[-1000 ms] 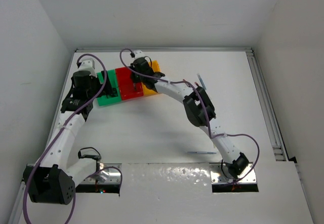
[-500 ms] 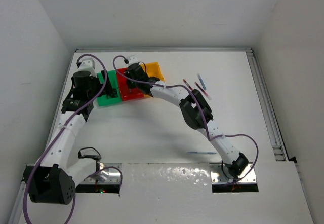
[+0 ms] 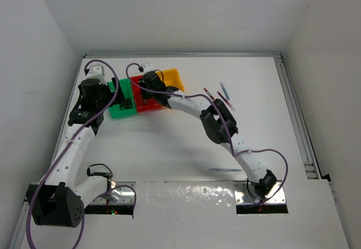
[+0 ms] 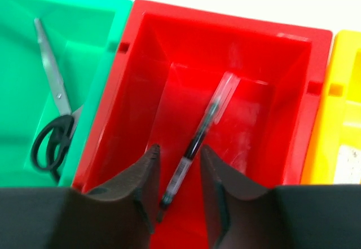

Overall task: Sort the stationery into containers
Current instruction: Place the pen in the storage box, then pick up the pen from the center of the board.

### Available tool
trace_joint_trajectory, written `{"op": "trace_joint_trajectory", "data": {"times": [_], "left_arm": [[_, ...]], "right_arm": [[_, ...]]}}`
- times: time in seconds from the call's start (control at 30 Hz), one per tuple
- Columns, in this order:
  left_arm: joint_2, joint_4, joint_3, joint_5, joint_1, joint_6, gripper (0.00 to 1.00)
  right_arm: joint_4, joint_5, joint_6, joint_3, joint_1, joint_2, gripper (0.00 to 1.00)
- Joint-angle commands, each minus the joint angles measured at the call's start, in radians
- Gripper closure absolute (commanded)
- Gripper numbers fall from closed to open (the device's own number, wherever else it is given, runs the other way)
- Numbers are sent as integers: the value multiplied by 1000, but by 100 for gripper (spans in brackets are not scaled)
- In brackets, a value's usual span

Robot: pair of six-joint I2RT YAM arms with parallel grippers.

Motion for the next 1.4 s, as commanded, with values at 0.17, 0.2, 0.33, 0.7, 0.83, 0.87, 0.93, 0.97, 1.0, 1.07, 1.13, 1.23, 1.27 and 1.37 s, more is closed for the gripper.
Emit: {"op": "trace_joint_trajectory", "data": {"times": [0.17, 0.2, 0.33, 0.7, 0.83, 0.87, 0.93, 0.97, 1.0, 1.07, 1.13, 1.23, 1.27, 1.37], "left_arm": [[-9, 46, 30, 12, 16, 7, 0], [-9, 44, 29, 15, 16, 10, 0], [-14, 64, 18, 43, 17, 24, 0], [-7, 134, -28, 152, -16, 27, 4], [-26, 145, -48, 265, -39, 54, 12], [-30, 145, -55, 286, -49, 68, 13], [-37, 144, -66, 360, -58, 106, 19], [-35, 136, -72, 391, -73, 122, 21], [-35, 129, -75, 423, -82, 158, 23], [-21, 77, -62, 512, -128, 250, 32], [14, -12, -22, 524, -208, 338, 35], [84, -135, 47, 508, -321, 448, 36], [107, -166, 66, 495, -352, 471, 36], [222, -270, 176, 465, -494, 545, 39]], "right_arm": [[-51, -155, -100, -208, -40, -472, 48], [-85, -172, -105, -245, -52, -524, 47], [-215, -140, -102, -476, -123, -779, 44], [-683, -5, 460, -1170, -531, -1253, 86], [-682, 78, 462, -1337, -594, -1381, 68], [-676, 78, 445, -1371, -597, -1398, 67], [-671, 73, 396, -1392, -600, -1436, 66], [-670, 73, 383, -1409, -598, -1445, 66], [-673, 75, 374, -1418, -592, -1454, 66], [-682, 76, 366, -1446, -594, -1484, 66], [-697, 72, 378, -1475, -615, -1508, 65], [-732, 72, 415, -1506, -660, -1542, 64], [-739, 72, 421, -1514, -667, -1556, 64], [-752, 79, 432, -1534, -713, -1605, 65]]}}
